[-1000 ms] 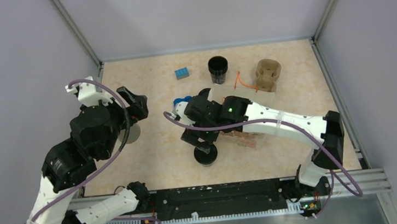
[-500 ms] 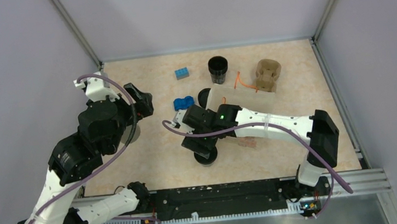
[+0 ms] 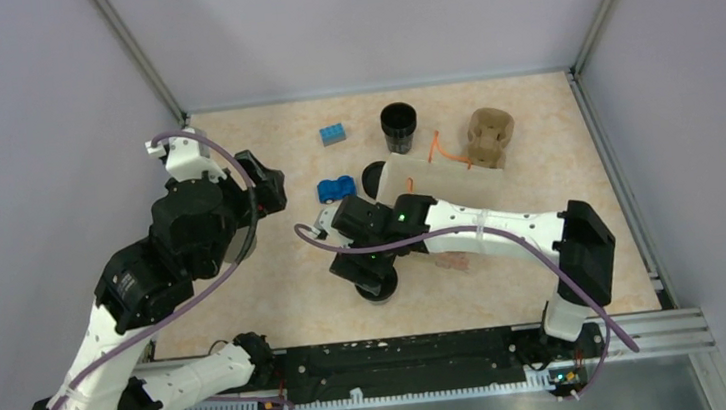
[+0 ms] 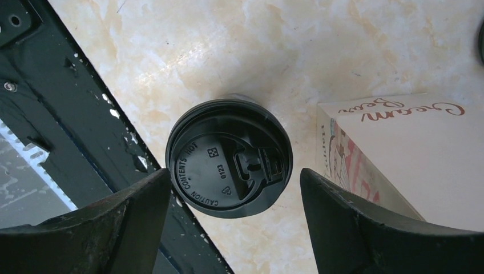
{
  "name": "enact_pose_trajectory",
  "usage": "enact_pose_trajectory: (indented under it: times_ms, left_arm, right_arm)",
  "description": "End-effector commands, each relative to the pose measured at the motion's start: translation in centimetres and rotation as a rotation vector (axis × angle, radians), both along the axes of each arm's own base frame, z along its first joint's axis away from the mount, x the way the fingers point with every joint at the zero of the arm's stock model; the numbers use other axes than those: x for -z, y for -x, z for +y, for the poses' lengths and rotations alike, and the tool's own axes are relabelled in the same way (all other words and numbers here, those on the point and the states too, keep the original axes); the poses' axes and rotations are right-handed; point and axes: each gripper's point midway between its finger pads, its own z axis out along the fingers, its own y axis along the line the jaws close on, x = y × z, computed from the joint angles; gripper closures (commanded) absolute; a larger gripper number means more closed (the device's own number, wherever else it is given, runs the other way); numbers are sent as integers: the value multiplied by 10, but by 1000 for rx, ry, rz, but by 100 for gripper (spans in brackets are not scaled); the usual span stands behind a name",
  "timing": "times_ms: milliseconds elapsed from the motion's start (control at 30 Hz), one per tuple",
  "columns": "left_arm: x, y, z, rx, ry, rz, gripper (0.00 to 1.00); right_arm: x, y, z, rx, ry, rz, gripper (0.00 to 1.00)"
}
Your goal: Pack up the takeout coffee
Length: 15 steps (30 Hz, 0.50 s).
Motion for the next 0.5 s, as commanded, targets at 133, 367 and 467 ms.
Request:
enact_pose_trajectory:
  times_ms: [133,367,467]
  left_arm:
    - [-8,-2,-5,17,11,-29,1]
    - [-7,-3,-6,21,8,-27,1]
    - [-7,-2,-5,20,10,-26,1]
  right_arm:
    - [12,16,3,-35,16,75,18]
    - [18,18,-1,-40,43,84,18]
    - [19,16,-3,-38,53,76,18]
